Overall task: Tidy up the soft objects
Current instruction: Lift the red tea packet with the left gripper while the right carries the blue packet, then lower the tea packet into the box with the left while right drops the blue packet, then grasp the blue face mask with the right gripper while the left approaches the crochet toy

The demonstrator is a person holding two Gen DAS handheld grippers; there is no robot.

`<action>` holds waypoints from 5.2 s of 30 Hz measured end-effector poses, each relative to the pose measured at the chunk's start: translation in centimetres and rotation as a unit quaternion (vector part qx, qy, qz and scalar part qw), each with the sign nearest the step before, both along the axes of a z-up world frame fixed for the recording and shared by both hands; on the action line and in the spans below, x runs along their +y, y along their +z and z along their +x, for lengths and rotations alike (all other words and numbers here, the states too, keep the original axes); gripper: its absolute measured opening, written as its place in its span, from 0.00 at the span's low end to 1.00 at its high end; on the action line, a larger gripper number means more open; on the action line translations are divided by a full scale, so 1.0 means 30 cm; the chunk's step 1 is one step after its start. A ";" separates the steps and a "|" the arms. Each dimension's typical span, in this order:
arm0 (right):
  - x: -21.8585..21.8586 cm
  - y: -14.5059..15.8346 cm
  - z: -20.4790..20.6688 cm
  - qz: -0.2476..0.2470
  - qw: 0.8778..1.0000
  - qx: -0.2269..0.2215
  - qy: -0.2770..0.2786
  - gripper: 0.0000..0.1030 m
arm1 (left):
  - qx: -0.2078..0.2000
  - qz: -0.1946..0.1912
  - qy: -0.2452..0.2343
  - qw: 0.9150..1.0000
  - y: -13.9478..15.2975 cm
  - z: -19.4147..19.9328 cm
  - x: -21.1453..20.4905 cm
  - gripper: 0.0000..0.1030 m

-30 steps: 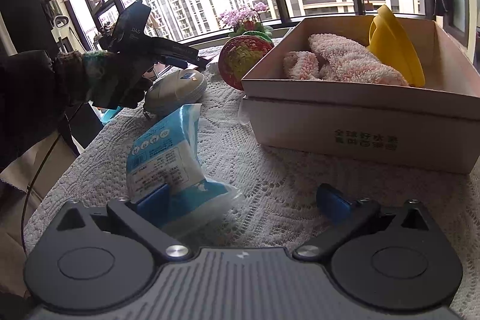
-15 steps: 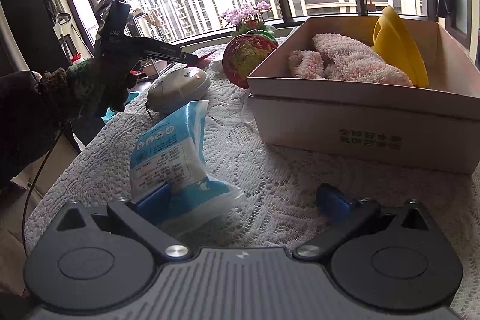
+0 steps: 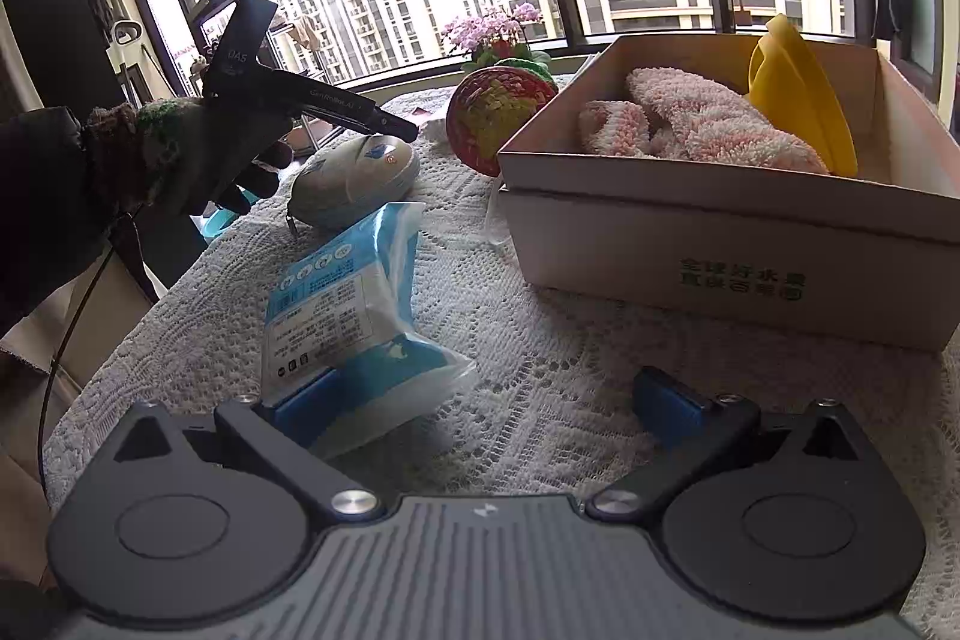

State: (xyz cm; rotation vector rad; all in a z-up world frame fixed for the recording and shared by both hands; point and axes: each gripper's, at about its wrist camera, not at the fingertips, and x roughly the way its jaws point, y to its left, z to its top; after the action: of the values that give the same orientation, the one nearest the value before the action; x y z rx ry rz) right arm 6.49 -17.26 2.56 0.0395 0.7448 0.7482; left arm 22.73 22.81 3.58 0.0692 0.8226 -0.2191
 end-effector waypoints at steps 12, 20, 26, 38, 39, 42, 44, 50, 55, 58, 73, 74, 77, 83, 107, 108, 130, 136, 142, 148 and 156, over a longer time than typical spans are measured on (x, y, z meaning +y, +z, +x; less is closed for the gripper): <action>-0.001 -0.001 0.000 0.000 1.000 0.000 0.000 1.00 | 0.004 0.018 0.013 1.000 -0.048 0.079 0.032 0.89; -0.006 -0.003 0.003 0.004 1.000 0.001 0.001 1.00 | -0.024 -0.005 0.063 0.998 -0.033 0.013 0.056 0.58; -0.009 -0.003 0.004 0.002 1.000 0.000 0.001 1.00 | -0.026 -0.017 0.083 0.996 -0.007 -0.087 0.078 0.55; -0.011 0.015 -0.017 0.006 1.000 -0.011 0.020 1.00 | -0.113 -0.083 0.089 0.986 0.218 -0.520 -0.002 0.55; -0.004 0.021 -0.028 0.001 0.999 -0.020 0.025 1.00 | -0.113 -0.084 0.087 0.986 0.218 -0.561 -0.028 0.55; 0.053 0.053 -0.073 -0.029 0.997 -0.052 0.047 1.00 | -0.094 -0.084 0.084 0.988 0.185 -0.678 -0.116 0.55; 0.098 0.074 -0.095 -0.044 0.994 -0.074 0.064 1.00 | -0.074 -0.101 0.086 0.988 0.145 -0.743 -0.160 0.55; 0.266 0.099 -0.061 -0.085 0.986 -0.101 0.098 0.99 | -0.047 -0.126 0.088 0.987 0.039 -0.889 -0.231 0.55; 0.291 0.110 -0.066 -0.114 0.985 -0.070 0.112 0.52 | -0.037 -0.133 0.068 0.988 0.022 -0.964 -0.276 0.55; 0.179 0.176 -0.145 -0.085 0.987 -0.085 0.105 0.52 | -0.039 -0.130 0.033 0.990 0.048 -0.973 -0.335 0.55; -0.441 0.222 -0.242 -0.021 0.984 -0.117 -0.130 0.52 | -0.129 -0.157 -0.047 0.978 0.302 -0.412 -0.771 0.57; -0.454 0.216 -0.231 -0.017 0.984 -0.113 -0.135 0.52 | -0.131 -0.156 -0.039 0.978 0.293 -0.361 -0.797 0.60; -0.453 0.200 -0.211 -0.015 0.984 -0.108 -0.140 0.52 | -0.090 -0.125 0.017 0.988 0.211 -0.180 -0.877 0.65; -0.445 0.208 -0.139 -0.019 0.983 -0.117 -0.144 0.52 | -0.041 -0.116 0.035 0.992 0.093 -0.088 -0.874 0.68; -0.210 0.248 0.441 -0.069 0.986 -0.050 -0.142 0.34 | -0.065 -0.164 -0.026 0.984 0.133 -0.137 -0.777 0.51; -0.200 0.229 0.461 -0.075 0.985 -0.044 -0.148 0.34 | -0.048 -0.159 -0.025 0.986 0.115 -0.118 -0.783 0.45; -0.163 0.231 0.381 -0.125 0.980 -0.063 -0.140 0.47 | -0.084 -0.200 0.003 0.976 0.153 -0.240 -0.645 0.39; -0.049 0.342 0.308 -0.091 0.987 -0.087 -0.095 0.56 | -0.148 -0.177 0.083 0.969 0.167 -0.443 -0.416 0.39; 0.187 0.378 0.383 -0.075 0.995 -0.038 -0.050 0.56 | -0.166 -0.179 0.175 0.954 0.045 -0.575 -0.200 0.39; 0.465 0.322 0.561 -0.119 0.992 0.011 -0.050 0.73 | -0.171 -0.270 0.212 0.924 -0.054 -0.619 -0.057 0.39; 0.720 0.208 0.708 -0.208 0.977 0.005 -0.052 0.77 | -0.177 -0.278 0.198 0.923 -0.045 -0.639 -0.054 0.39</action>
State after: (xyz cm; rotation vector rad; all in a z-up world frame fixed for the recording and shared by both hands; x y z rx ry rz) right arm 27.72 4.34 8.79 -0.2964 0.8907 0.4818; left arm 3.56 21.18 2.21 -0.5763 0.3758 -0.0470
